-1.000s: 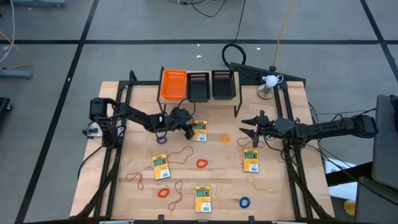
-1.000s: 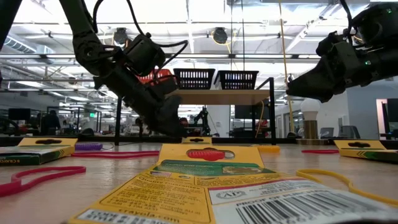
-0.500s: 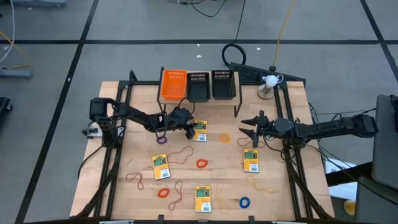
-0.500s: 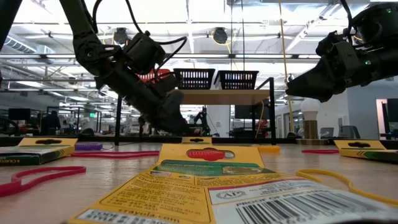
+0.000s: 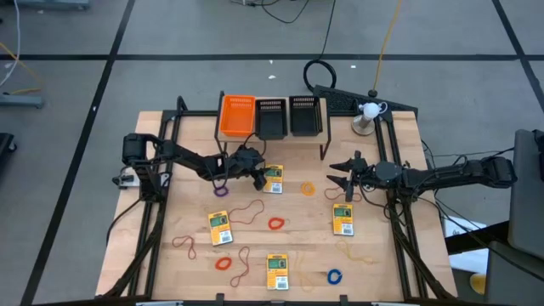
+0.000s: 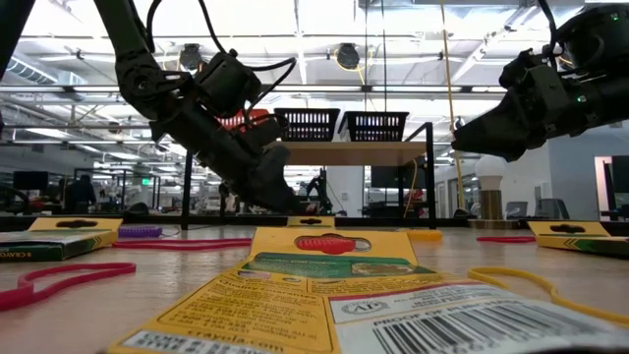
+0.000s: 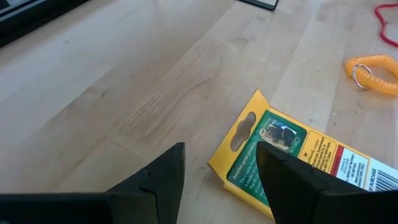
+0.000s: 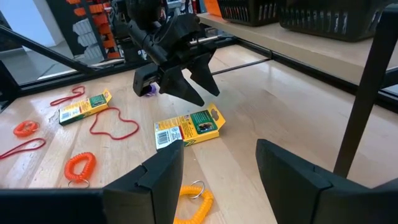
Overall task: Pick & Place Office Desk Supplies
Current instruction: Put the crayon box into the orange basket on the shelf
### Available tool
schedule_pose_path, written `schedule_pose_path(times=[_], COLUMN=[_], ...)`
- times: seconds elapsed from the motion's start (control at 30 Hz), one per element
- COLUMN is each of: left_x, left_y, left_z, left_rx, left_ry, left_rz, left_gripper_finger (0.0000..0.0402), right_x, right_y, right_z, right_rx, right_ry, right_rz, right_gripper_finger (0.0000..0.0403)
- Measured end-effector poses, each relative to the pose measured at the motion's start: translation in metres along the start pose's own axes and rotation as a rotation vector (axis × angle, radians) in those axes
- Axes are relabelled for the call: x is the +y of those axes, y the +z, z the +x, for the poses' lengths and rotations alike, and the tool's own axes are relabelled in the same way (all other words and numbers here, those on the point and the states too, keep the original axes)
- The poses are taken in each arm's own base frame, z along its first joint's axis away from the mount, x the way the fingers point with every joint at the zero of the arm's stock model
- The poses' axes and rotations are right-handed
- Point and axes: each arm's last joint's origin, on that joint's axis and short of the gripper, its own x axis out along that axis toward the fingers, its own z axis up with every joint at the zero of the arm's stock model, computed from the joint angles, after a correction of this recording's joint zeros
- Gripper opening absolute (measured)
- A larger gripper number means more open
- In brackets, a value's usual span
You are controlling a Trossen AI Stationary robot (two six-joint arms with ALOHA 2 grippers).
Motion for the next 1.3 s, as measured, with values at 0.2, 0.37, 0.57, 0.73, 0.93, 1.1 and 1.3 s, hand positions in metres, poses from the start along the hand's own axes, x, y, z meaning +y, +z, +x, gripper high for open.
schedule_pose_path(times=[0.2,0.37,0.57,0.73,0.93,1.1,1.3], left_x=[0.000,0.000,0.000,-0.001,-0.002,-0.003,-0.007], left_y=[-0.001,-0.001,-0.001,0.001,0.001,-0.009,-0.013], left_z=[0.000,0.000,0.000,0.000,0.000,0.010,0.032], left_rx=[0.015,0.015,0.012,-0.007,-0.001,0.029,0.045], left_ry=[-0.005,-0.004,-0.006,-0.037,-0.063,-0.057,-0.060], left_rz=[0.003,0.001,0.000,-0.005,-0.008,-0.015,-0.015], left_gripper_finger=[0.0195,0.0195,0.0195,0.0195,0.0195,0.0195,0.0195], right_x=[0.000,0.000,0.000,0.000,0.000,0.000,0.001], right_y=[0.001,0.001,0.001,0.001,0.001,0.002,0.002], right_z=[0.000,0.000,0.000,0.000,0.000,0.000,0.000], right_rx=[-0.005,-0.012,-0.014,-0.014,-0.015,-0.016,-0.023], right_ry=[0.001,0.003,0.004,0.004,0.004,0.005,0.010], right_rz=[0.001,0.003,0.003,0.003,0.003,0.004,0.009], right_gripper_finger=[0.0192,0.0192,0.0192,0.0192,0.0192,0.0192,0.0192])
